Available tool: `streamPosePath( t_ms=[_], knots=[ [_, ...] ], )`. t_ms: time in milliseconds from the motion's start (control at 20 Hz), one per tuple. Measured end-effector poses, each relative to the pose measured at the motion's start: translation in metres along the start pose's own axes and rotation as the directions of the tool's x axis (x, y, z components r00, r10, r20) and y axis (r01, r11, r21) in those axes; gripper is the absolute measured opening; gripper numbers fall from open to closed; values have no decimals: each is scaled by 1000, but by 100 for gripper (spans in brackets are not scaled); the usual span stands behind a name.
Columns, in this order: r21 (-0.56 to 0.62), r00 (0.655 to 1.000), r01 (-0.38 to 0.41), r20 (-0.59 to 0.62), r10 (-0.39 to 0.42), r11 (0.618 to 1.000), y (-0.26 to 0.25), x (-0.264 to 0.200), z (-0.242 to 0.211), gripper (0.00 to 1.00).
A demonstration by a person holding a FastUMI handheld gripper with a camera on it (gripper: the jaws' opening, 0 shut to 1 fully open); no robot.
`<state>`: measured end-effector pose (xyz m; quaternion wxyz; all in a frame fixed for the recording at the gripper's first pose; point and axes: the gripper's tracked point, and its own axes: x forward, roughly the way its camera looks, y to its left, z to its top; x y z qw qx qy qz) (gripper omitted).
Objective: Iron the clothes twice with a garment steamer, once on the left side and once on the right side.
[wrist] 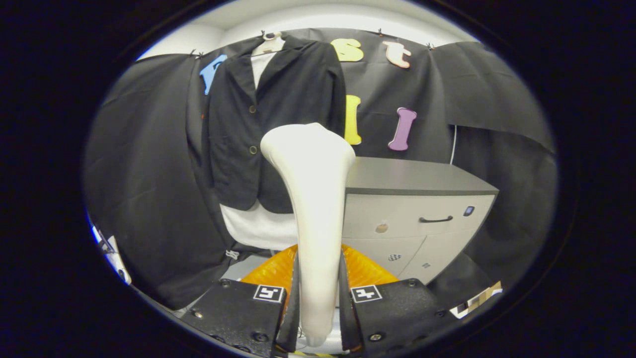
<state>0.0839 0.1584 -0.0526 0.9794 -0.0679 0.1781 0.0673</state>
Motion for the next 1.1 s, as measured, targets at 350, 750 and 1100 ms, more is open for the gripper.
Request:
streamPosePath(
  t_ms=[350,750,1100],
  knots=[
    [28,1000,-6,-6,6,1000,-79,-31,3,36],
    [33,999,-30,-34,31,999,-182,-72,-11,36],
    [113,998,-31,-56,38,993,-233,-100,-50,36]
  ],
)
